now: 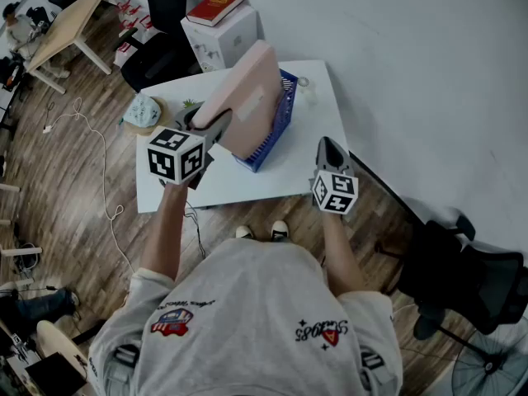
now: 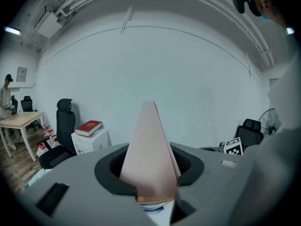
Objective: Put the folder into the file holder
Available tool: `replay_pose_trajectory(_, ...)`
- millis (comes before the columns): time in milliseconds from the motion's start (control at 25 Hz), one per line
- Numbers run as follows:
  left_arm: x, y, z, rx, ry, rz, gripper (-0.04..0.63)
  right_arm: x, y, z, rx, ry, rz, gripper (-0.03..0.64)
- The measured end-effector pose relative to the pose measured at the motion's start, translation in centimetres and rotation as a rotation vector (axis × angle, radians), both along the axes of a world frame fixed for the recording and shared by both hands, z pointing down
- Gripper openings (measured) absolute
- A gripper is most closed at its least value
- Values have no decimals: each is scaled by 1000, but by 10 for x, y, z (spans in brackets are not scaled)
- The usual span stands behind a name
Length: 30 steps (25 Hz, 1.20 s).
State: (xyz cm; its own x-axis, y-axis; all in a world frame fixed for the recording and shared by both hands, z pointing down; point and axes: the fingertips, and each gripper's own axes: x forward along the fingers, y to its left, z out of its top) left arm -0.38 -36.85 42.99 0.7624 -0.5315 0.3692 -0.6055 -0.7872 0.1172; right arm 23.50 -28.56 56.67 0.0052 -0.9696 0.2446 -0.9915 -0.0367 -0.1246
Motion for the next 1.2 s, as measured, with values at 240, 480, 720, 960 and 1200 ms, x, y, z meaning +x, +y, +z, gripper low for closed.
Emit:
replay_pose_trajectory(240, -1, 2, -4, 25, -12, -7, 155, 4, 4, -4, -1, 5, 10, -8)
replay_pose_trajectory(480, 7, 5, 7, 16, -19, 17, 156, 2, 7, -1, 0, 4, 15, -8)
replay_pose_trajectory(720, 21, 7, 19, 13, -50, 34, 158, 7, 13, -2, -8, 5, 20, -8)
replay_pose_trajectory(960, 28, 5, 39, 3, -66, 38, 160, 12, 18, 2, -15, 5, 32, -8)
replay_pose_trajectory(1200, 35, 3, 57, -7, -78, 29, 162, 17, 21, 3, -21, 4, 39, -8)
